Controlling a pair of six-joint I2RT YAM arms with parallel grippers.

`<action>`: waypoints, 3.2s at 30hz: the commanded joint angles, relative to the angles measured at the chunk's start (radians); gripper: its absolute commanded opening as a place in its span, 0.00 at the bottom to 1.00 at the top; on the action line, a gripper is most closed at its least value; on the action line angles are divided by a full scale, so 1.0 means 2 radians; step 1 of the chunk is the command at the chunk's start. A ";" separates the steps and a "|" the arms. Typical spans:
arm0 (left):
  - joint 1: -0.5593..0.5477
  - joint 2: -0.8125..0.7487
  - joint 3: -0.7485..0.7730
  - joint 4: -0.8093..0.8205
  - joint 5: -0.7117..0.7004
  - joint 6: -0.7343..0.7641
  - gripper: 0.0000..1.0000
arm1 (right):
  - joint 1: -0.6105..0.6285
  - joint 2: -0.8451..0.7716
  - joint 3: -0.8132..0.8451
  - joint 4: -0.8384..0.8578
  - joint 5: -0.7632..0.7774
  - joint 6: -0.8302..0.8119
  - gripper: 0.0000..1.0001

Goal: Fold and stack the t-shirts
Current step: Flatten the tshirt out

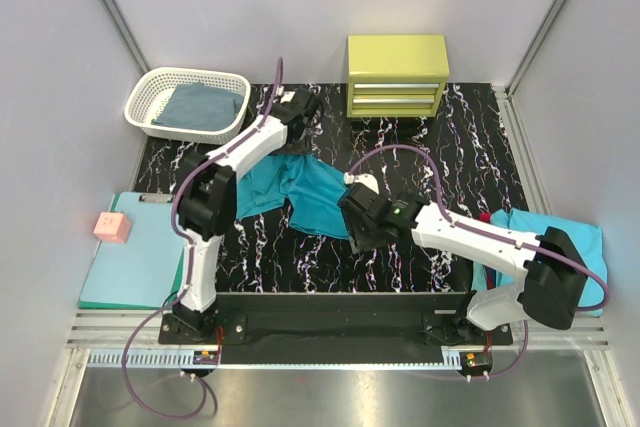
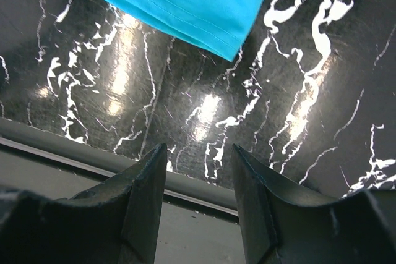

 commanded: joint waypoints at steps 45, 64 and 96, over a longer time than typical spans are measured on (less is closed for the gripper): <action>-0.027 -0.163 -0.302 0.124 0.024 -0.084 0.42 | 0.003 -0.094 -0.050 -0.041 0.008 0.032 0.53; 0.009 -0.109 -0.302 0.137 0.069 -0.084 0.38 | 0.003 -0.089 -0.054 -0.041 0.008 0.026 0.53; -0.003 -0.305 -0.296 0.051 0.014 -0.060 0.00 | 0.003 -0.020 -0.027 0.018 -0.018 0.017 0.52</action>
